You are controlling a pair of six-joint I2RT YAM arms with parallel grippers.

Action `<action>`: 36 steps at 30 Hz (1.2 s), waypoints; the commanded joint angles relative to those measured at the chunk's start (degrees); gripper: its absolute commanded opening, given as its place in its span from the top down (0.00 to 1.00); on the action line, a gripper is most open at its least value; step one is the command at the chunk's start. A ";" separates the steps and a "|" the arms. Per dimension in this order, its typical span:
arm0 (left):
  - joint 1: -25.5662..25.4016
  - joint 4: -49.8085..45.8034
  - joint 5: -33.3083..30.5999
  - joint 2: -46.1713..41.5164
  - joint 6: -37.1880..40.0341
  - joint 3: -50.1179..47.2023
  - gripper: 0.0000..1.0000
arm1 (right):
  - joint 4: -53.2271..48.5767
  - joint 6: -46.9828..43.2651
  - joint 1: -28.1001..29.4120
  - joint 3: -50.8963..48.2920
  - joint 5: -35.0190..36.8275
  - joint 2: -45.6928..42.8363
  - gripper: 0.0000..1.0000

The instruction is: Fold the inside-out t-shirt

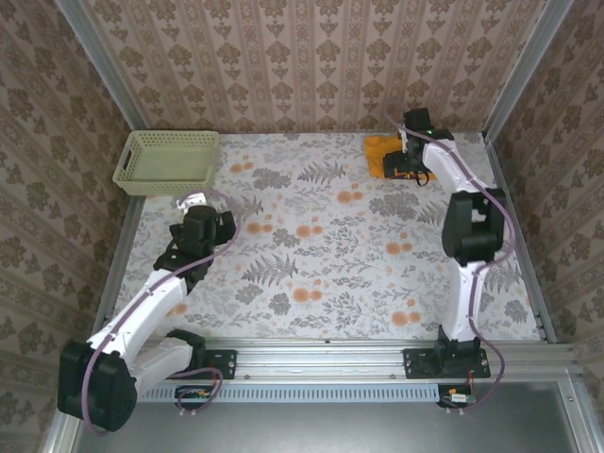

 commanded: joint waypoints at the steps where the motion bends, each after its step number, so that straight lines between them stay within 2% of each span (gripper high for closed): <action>1: 1.49 1.33 -12.17 0.75 6.85 1.46 0.00 | 9.32 3.58 1.17 -12.76 0.30 -12.59 0.01; 3: 3.33 3.99 -13.30 2.67 9.24 0.82 0.00 | 15.84 6.24 1.13 -22.98 3.67 -20.40 0.00; 5: 5.52 8.61 -11.19 4.42 11.21 -1.16 0.00 | 23.65 7.34 1.13 -33.88 6.46 -27.92 0.00; 8: 7.16 21.09 -6.61 6.23 16.53 -6.95 0.00 | 37.20 6.21 1.04 -49.33 6.57 -37.16 0.00; 11: 7.85 32.24 -4.10 9.27 21.59 -11.30 0.00 | 47.09 5.29 0.95 -59.96 8.19 -41.87 0.00; 14: 10.33 40.69 2.31 14.51 23.99 -13.69 0.00 | 57.95 4.65 0.77 -67.27 9.16 -40.91 0.00; 17: 12.17 48.01 7.98 17.80 25.11 -15.05 0.00 | 67.34 3.88 0.70 -71.85 5.91 -38.53 0.00; 20: 15.28 58.64 15.01 20.35 24.58 -18.02 0.00 | 71.74 2.19 0.32 -72.46 4.39 -35.30 0.00; 23: 17.90 70.36 21.03 30.09 24.43 -19.09 0.00 | 82.59 2.33 -1.51 -76.10 -0.71 -32.13 0.00; 24: 17.61 74.08 21.04 33.04 25.83 -19.06 0.00 | 83.01 2.11 -1.93 -76.26 -2.48 -31.65 0.00; 26: 17.37 66.07 20.39 29.92 24.39 -17.70 0.00 | 83.96 2.21 -2.29 -76.98 -3.74 -31.86 0.00; 27: 17.45 68.47 20.08 31.31 25.16 -17.60 0.00 | 86.19 1.87 -2.38 -78.05 -4.53 -31.36 0.00; 30: 17.65 63.32 18.20 31.19 24.00 -15.08 0.00 | 89.76 2.51 -2.74 -79.53 -3.90 -30.09 0.00; 32: 17.63 61.03 17.28 31.14 23.37 -14.01 0.00 | 89.77 2.52 -2.74 -79.56 -3.70 -30.14 0.00; 36: 17.84 62.22 14.28 31.45 22.35 -14.30 0.00 | 89.77 2.43 -2.57 -79.56 -3.27 -30.13 0.00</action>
